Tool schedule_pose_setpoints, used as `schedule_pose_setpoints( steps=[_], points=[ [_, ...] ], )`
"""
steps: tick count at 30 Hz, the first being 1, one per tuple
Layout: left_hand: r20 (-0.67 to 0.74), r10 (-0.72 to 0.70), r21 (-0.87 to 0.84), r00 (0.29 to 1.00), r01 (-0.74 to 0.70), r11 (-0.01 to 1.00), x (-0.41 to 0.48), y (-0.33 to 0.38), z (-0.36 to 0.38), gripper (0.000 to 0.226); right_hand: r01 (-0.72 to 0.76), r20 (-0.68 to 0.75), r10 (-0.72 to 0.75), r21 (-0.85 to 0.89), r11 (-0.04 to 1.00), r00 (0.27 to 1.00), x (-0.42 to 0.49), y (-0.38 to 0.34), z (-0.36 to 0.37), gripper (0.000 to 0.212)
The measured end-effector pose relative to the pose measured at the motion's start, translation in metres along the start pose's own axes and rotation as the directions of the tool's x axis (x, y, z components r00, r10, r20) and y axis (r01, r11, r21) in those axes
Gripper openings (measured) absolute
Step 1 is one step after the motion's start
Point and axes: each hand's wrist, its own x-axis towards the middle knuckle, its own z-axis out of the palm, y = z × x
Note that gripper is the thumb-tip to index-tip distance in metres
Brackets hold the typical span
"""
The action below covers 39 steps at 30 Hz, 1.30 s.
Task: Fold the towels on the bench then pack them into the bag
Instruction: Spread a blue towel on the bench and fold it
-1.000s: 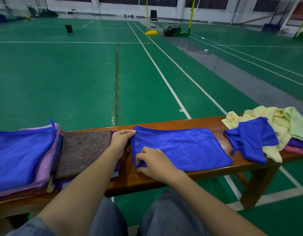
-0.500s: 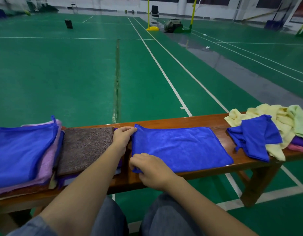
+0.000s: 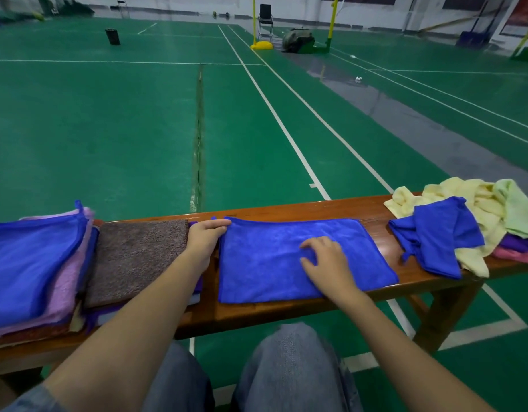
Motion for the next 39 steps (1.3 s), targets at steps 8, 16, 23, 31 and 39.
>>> schedule_pose_setpoints(
  steps=[8, 16, 23, 31, 39],
  points=[
    [0.097, 0.348, 0.792, 0.932, -0.285, 0.540, -0.020, -0.011, 0.017, 0.032, -0.326, 0.061, 0.353, -0.261, 0.909, 0.934, 0.014, 0.064, -0.052, 0.052],
    [0.577, 0.095, 0.817, 0.811, -0.572, -0.080, -0.028, -0.004, -0.006, 0.123, -0.452, 0.161, 0.445, 0.001, 0.892, 0.881, 0.022, 0.067, -0.072, 0.062],
    [0.578, -0.127, 0.795, 0.806, -0.591, -0.137, -0.019, 0.009, -0.014, 0.151, -0.394, 0.190, 0.369, 0.121, 0.911, 0.910, 0.020, 0.071, -0.075, 0.049],
    [0.556, -0.130, 0.821, 0.821, -0.567, -0.065, -0.021, 0.001, -0.015, 0.149, -0.327, 0.213, 0.273, 0.281, 0.903, 0.938, 0.014, 0.082, -0.080, 0.048],
    [0.580, -0.190, 0.794, 0.792, -0.602, -0.087, -0.021, 0.016, -0.016, 0.157, -0.331, 0.251, 0.254, 0.339, 0.881, 0.934, 0.007, 0.084, -0.096, 0.059]
  ],
)
